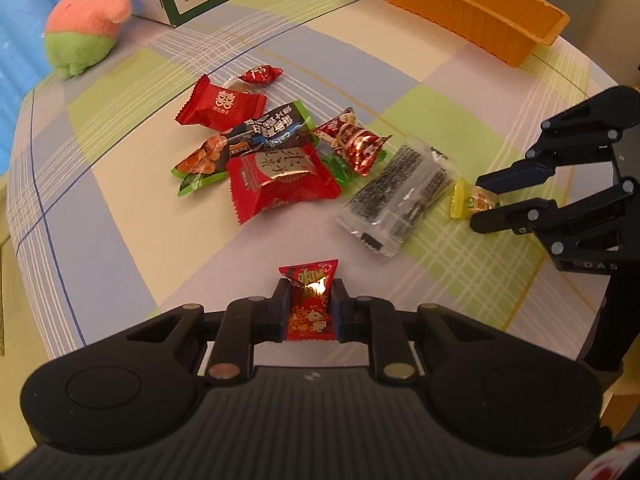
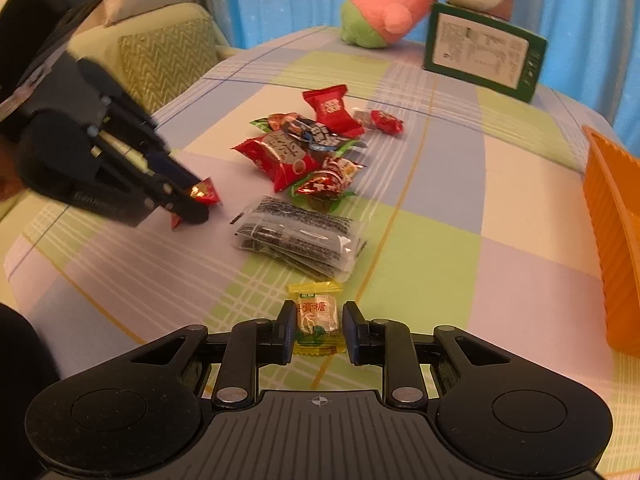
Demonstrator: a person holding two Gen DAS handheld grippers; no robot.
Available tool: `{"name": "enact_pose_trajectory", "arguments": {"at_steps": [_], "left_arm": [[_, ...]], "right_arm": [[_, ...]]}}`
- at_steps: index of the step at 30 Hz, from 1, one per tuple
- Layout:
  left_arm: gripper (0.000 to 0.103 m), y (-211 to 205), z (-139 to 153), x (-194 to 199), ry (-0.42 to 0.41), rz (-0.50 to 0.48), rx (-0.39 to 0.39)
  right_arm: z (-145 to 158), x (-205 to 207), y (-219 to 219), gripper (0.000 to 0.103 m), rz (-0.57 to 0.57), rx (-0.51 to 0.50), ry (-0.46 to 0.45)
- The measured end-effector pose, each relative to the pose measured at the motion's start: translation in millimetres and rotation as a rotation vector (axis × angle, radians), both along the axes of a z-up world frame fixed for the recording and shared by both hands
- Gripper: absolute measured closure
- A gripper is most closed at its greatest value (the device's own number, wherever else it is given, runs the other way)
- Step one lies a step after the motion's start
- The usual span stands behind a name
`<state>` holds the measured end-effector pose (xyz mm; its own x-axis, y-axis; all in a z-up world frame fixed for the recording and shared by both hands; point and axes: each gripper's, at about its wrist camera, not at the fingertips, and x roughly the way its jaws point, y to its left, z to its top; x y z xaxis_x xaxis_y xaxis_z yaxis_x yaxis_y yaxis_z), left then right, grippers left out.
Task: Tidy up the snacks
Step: 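Carry both candies over the orange tray and open both tools to drop them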
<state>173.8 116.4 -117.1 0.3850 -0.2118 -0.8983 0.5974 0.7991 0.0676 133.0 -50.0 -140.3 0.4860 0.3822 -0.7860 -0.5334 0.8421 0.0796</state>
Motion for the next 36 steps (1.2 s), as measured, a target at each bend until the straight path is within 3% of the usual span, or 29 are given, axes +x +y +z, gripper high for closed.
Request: {"name": "enact_pose_trajectory", "arguments": {"at_steps": [10,18,26,36], "left_arm": [[0.085,-35,53,-32,-0.073,0.075,-0.059],[0.085,-111,96,-39,-0.134,0.129,-0.174],[0.085,-200,106,-19,-0.147,0.183,-0.287],[0.085,-279,97,15,-0.139,0.240,-0.345]], "right_arm": [[36,-16,-39,0.081,-0.103,0.058,-0.036],[81,-20,-109,0.081,-0.260,0.099,-0.123],[113,-3,-205,0.081,-0.448,0.107,-0.162],[113,27,-288,0.081,-0.545,0.136,-0.129]]}}
